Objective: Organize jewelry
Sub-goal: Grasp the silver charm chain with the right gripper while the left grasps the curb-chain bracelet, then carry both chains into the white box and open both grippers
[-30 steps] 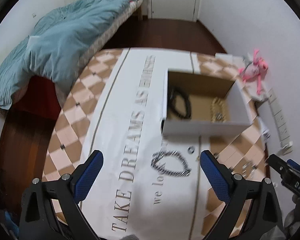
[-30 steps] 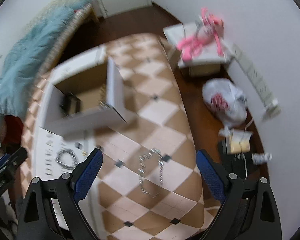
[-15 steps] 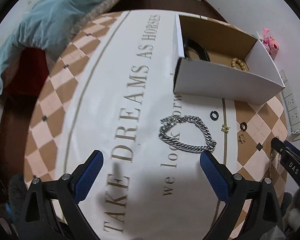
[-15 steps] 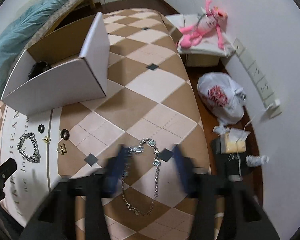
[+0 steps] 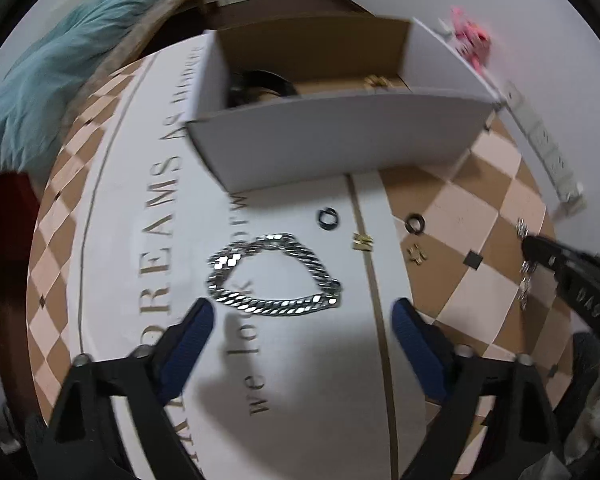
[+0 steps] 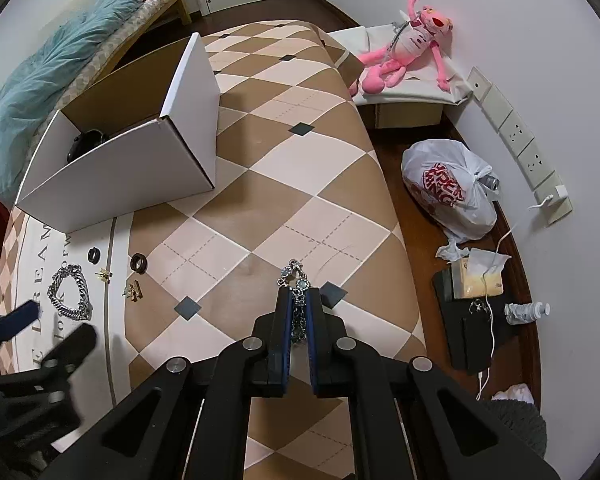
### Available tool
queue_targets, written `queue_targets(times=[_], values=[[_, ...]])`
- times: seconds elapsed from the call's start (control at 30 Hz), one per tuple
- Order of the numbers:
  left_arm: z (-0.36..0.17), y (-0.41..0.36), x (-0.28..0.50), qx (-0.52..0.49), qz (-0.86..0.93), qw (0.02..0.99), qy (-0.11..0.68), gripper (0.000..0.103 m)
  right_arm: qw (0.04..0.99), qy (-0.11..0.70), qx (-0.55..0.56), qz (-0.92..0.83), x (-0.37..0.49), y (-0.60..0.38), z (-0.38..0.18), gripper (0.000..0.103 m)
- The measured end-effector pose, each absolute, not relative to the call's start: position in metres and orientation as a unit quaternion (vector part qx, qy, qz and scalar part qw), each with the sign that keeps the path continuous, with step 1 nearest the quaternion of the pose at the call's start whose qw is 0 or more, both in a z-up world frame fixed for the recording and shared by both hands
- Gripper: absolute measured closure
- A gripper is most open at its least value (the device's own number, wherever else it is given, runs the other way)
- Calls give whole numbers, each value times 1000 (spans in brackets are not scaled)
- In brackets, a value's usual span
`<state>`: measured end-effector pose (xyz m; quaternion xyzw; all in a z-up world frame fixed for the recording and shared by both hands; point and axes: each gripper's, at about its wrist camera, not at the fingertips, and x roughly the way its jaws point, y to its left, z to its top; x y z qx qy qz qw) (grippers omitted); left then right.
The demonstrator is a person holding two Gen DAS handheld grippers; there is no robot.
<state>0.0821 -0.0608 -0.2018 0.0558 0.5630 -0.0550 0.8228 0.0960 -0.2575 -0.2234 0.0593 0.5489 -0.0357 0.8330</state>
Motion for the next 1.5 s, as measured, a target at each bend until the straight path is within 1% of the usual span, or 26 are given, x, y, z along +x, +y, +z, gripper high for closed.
queue_targets(times=[0.03, 0.07, 0.1, 0.13, 0.17, 0.2, 0.23, 0.3, 0.57, 0.83, 1.03, 1.17, 1.3, 1.4, 1.5], values=[[-206, -65, 83, 62, -58, 819, 568, 33, 833, 549, 59, -36, 96, -257, -223, 96], [-205, -68, 84, 67, -60, 823, 560, 35, 833, 549, 58, -36, 96, -257, -223, 96], [-204, -70, 84, 72, -62, 825, 557, 44, 833, 549, 58, -36, 96, -257, -223, 96], [-204, -72, 84, 71, -68, 826, 554, 59, 833, 550, 59, -36, 96, -257, -223, 96], [-203, -74, 85, 71, -71, 827, 553, 70, 832, 550, 60, -36, 96, -258, -223, 96], [-203, -75, 86, 69, -78, 826, 553, 89, 832, 551, 59, -37, 95, -258, -223, 96], [-204, -76, 86, 69, -80, 826, 554, 93, 832, 551, 59, -37, 95, -258, -223, 96], [-204, -75, 86, 64, -81, 826, 554, 95, 831, 552, 62, -36, 95, -259, -223, 96], [-183, -57, 86, 16, -94, 836, 540, 96, 835, 544, 85, -10, 86, -256, -210, 96], [-130, -30, 82, -47, -122, 850, 511, 96, 848, 516, 115, 43, 78, -245, -169, 97], [-81, -20, 91, -91, -148, 860, 480, 96, 859, 483, 144, 91, 88, -236, -121, 97], [-48, -18, 108, -103, -163, 869, 456, 96, 871, 454, 146, 123, 105, -228, -79, 97], [-24, -14, 139, -100, -164, 878, 439, 96, 873, 445, 139, 144, 134, -218, -52, 97], [-23, -13, 164, -99, -164, 874, 446, 96, 869, 457, 126, 145, 165, -209, -50, 97], [-34, -15, 194, -97, -166, 862, 468, 96, 860, 477, 119, 139, 191, -205, -61, 97]])
